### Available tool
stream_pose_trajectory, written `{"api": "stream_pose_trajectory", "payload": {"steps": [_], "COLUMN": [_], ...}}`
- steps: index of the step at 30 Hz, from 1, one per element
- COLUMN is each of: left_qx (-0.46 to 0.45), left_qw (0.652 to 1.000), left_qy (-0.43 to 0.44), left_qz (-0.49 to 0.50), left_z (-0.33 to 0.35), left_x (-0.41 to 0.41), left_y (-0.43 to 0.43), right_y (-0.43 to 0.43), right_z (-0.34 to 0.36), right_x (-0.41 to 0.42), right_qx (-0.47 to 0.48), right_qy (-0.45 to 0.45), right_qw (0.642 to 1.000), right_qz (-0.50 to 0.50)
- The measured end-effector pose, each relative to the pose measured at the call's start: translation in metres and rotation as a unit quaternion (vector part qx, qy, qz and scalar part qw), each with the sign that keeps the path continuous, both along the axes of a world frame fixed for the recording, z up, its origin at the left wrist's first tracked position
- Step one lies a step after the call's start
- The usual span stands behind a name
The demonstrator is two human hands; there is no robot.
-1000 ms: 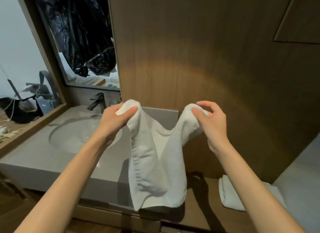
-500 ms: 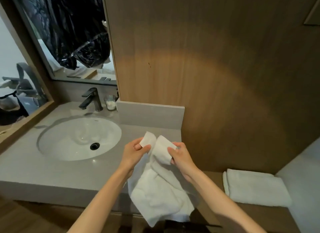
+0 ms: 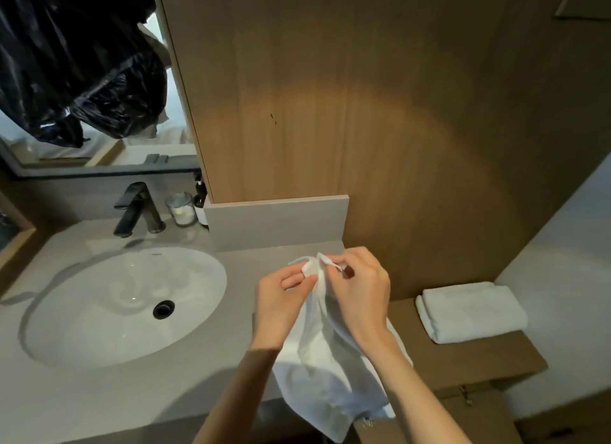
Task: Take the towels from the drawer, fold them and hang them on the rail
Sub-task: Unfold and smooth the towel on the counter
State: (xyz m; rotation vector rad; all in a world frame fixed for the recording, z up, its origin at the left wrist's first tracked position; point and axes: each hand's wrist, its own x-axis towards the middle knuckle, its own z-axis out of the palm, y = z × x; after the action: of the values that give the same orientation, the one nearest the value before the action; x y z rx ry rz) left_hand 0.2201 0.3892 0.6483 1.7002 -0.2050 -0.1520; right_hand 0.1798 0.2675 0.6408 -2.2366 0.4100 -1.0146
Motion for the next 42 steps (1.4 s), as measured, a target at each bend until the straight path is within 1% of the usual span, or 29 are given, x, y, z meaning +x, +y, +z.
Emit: {"api": "stream_pose_trajectory", "payload": {"steps": [3,6,10,12,14,15,18,19,20,22,25,27,31,33,35,38,42], "left_qx": [0.015,-0.001,0.001,0.005,-0.004,-0.012,-0.009,-0.001,0.004,0.003,-0.022,-0.027,-0.064,-0.063,-0.046,0.001,0.071], "left_qw": [0.999,0.999,0.997,0.995,0.994,0.994,0.993,0.993,0.992,0.991,0.990,0.988,0.974,0.968,0.963,0.960,0.955], "left_qy": [0.000,0.003,-0.035,-0.056,-0.057,-0.055,-0.043,-0.043,-0.045,-0.040,-0.004,0.000,0.036,0.045,0.042,0.029,-0.028], "left_qz": [-0.030,-0.053,-0.069,-0.080,-0.093,-0.094,-0.106,-0.112,-0.117,-0.129,-0.138,-0.153,-0.212,-0.240,-0.264,-0.278,-0.285], "left_z": [-0.001,0.001,0.005,0.009,0.015,0.016,0.017,0.016,0.017,0.018,0.021,0.023,0.031,0.034,0.032,0.030,0.028], "left_x": [0.004,0.004,0.002,0.000,-0.001,-0.001,0.001,0.001,0.001,-0.001,-0.005,-0.005,0.000,0.004,0.009,0.013,0.016], "left_y": [0.003,-0.001,-0.007,-0.012,-0.017,-0.020,-0.025,-0.026,-0.028,-0.032,-0.039,-0.041,-0.037,-0.035,-0.034,-0.036,-0.042], "right_y": [0.005,-0.004,-0.023,-0.024,-0.020,-0.019,-0.021,-0.022,-0.023,-0.026,-0.033,-0.037,-0.043,-0.047,-0.049,-0.052,-0.062], "right_z": [0.000,0.003,0.011,0.009,0.005,0.004,0.010,0.012,0.013,0.014,0.015,0.015,0.016,0.015,0.016,0.017,0.018], "right_x": [-0.002,-0.004,-0.005,-0.006,-0.009,-0.011,-0.018,-0.020,-0.022,-0.025,-0.029,-0.031,-0.035,-0.035,-0.034,-0.034,-0.038], "right_qx": [-0.018,-0.060,-0.041,-0.050,-0.066,-0.049,0.108,0.142,0.154,0.154,0.149,0.154,0.189,0.175,0.175,0.188,0.196], "right_qy": [0.004,-0.023,-0.070,-0.063,-0.042,-0.039,-0.041,-0.035,-0.030,-0.026,-0.018,-0.007,0.025,0.044,0.047,0.024,0.014], "right_qw": [1.000,0.997,0.992,0.995,0.997,0.998,0.993,0.988,0.986,0.985,0.985,0.983,0.970,0.970,0.969,0.970,0.972], "right_qz": [-0.017,-0.052,-0.100,-0.067,-0.017,0.000,0.039,0.051,0.058,0.067,0.081,0.094,0.148,0.164,0.165,0.154,0.129]}}
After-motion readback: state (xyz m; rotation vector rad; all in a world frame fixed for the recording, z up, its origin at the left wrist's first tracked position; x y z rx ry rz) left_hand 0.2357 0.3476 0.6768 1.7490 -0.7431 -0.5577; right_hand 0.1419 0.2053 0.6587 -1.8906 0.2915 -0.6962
